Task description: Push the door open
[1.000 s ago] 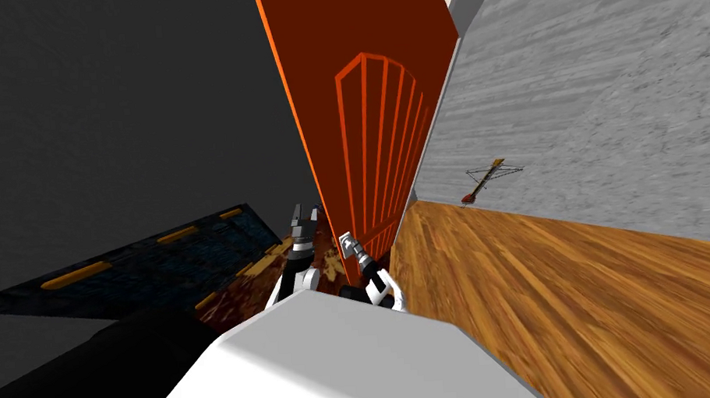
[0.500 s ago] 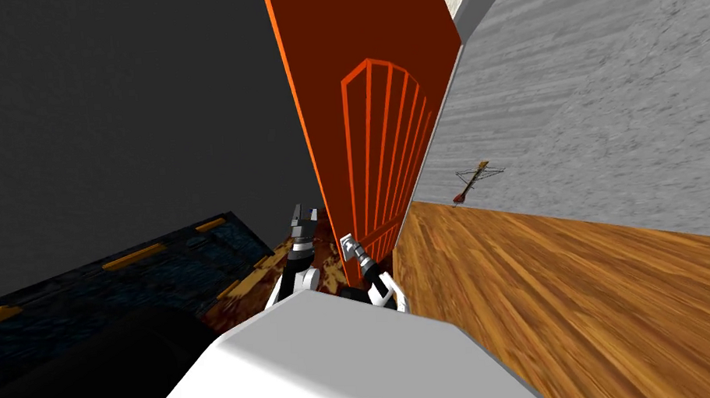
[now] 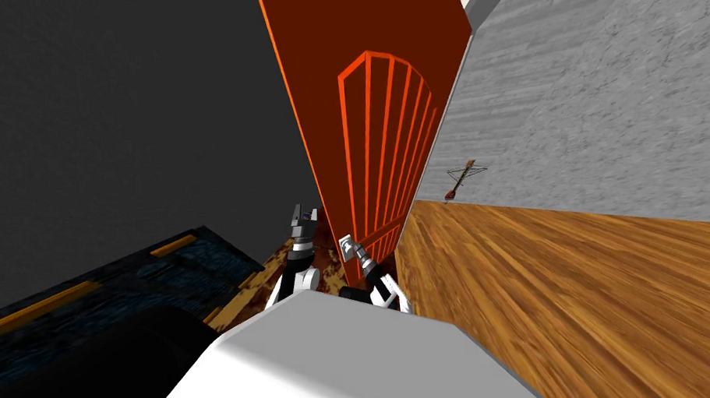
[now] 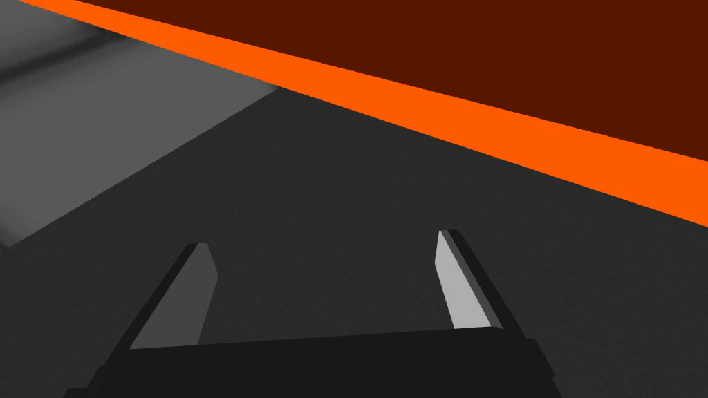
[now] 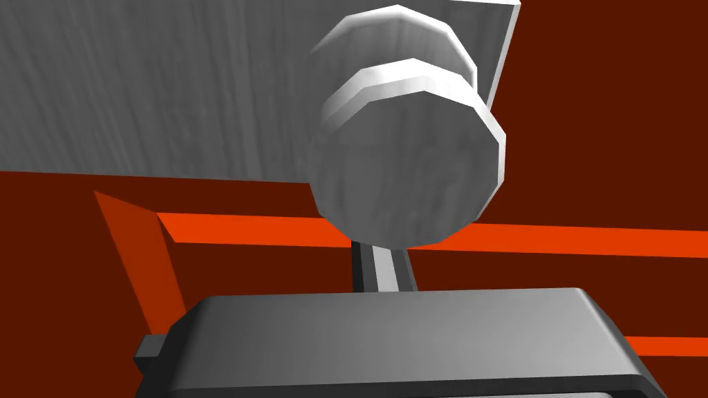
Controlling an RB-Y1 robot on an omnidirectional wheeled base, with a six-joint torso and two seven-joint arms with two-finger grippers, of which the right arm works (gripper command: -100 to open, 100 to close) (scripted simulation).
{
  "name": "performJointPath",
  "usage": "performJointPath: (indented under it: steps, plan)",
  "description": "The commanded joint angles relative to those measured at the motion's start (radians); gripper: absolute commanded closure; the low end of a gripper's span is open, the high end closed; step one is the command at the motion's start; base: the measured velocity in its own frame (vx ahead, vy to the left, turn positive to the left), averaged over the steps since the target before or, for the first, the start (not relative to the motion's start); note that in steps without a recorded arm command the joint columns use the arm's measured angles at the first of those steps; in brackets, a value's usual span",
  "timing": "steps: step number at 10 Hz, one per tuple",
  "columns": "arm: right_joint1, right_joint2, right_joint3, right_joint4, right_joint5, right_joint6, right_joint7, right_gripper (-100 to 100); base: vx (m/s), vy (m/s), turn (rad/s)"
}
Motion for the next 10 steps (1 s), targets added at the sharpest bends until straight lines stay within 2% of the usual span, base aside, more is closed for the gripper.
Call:
performJointPath:
  steps: [1,5,7,8,10]
  plan:
    - [0.011,-0.011,0.009,-0.017,0.002,0.004,-0.008,-100,-0.069,0.011,-0.101]
    - [0.033,-0.017,0.027,-0.051,0.005,0.011,-0.023,-100,-0.205,-0.122,-0.023]
    - [0.047,-0.009,0.038,-0.072,0.007,0.016,-0.033,-100,-0.207,-0.13,-0.033]
    - [0.043,-0.018,0.035,-0.071,0.005,0.017,-0.033,-100,-0.088,-0.051,0.001]
    - [0.034,-0.021,0.027,-0.058,0.002,0.011,-0.028,-100,0.11,0.116,0.029]
